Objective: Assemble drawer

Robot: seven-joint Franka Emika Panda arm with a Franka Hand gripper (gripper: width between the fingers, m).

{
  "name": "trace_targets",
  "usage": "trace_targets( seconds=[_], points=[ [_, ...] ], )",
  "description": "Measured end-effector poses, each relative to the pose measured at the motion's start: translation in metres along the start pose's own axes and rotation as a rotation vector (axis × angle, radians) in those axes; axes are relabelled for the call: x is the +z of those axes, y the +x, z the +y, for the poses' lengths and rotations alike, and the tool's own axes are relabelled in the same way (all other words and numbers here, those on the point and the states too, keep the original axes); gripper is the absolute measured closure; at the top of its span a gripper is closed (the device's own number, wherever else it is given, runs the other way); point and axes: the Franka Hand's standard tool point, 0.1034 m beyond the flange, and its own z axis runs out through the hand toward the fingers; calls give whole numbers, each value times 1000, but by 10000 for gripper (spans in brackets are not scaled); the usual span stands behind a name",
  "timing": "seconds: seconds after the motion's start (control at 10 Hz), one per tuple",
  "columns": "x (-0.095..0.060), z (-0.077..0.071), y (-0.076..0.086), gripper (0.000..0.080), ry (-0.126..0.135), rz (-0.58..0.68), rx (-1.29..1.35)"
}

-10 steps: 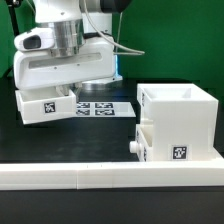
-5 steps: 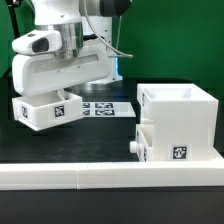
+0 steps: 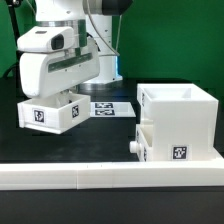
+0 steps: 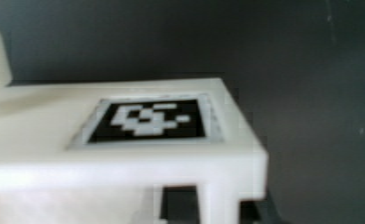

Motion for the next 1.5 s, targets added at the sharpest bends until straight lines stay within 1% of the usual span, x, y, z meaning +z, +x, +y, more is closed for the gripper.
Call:
trace_targets(
  seconds=[0.2, 0.3, 0.4, 0.5, 0.6, 0.7, 0.8, 0.9, 1.1, 1.3, 1.4, 1.5],
  points=[
    [0, 0, -1, 758, -1, -3, -84],
    [0, 1, 0, 758, -1, -6, -168],
    [-2, 7, 5, 758, -8, -12, -255],
    [-5, 13, 10, 758, -5, -21, -343],
    [-8, 22, 17, 758, -3, -22, -356],
    [-10, 29, 23, 758, 6, -24, -362],
    [-14, 40, 34, 758, 11, -26, -361],
    [-16, 47, 47, 758, 0, -24, -351],
    [-13, 45, 44, 758, 5, -25, -356],
    [-13, 46, 46, 758, 5, -24, -370],
    [-12, 49, 51, 758, 2, -19, -395],
    [-12, 53, 62, 758, 2, -14, -409]
  ],
)
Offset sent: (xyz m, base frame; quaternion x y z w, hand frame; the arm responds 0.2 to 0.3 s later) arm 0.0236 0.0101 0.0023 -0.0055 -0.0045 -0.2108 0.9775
